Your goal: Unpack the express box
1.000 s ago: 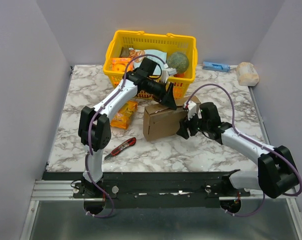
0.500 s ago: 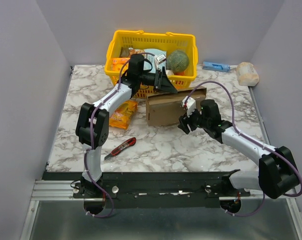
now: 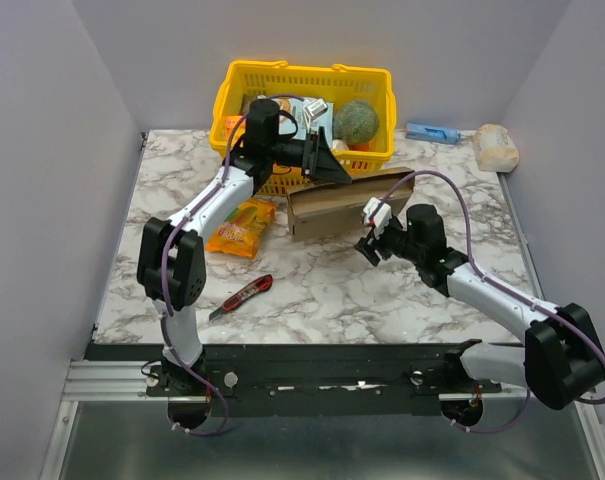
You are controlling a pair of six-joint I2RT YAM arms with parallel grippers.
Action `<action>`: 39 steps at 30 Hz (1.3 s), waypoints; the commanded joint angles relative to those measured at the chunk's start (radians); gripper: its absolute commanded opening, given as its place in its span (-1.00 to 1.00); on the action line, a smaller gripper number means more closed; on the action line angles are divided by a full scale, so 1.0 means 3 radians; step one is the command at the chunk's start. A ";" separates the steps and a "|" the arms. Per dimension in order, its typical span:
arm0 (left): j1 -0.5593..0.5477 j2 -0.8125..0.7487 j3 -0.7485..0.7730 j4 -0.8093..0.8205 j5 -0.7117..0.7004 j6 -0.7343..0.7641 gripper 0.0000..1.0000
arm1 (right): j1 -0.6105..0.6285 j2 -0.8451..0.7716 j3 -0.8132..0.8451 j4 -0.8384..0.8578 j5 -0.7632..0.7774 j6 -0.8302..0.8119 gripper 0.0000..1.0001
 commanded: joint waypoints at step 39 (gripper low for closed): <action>-0.0781 -0.0692 0.0207 -0.2917 -0.3453 0.4046 0.64 | 0.0020 -0.1089 0.0413 -0.1898 -0.0468 -0.0539 0.55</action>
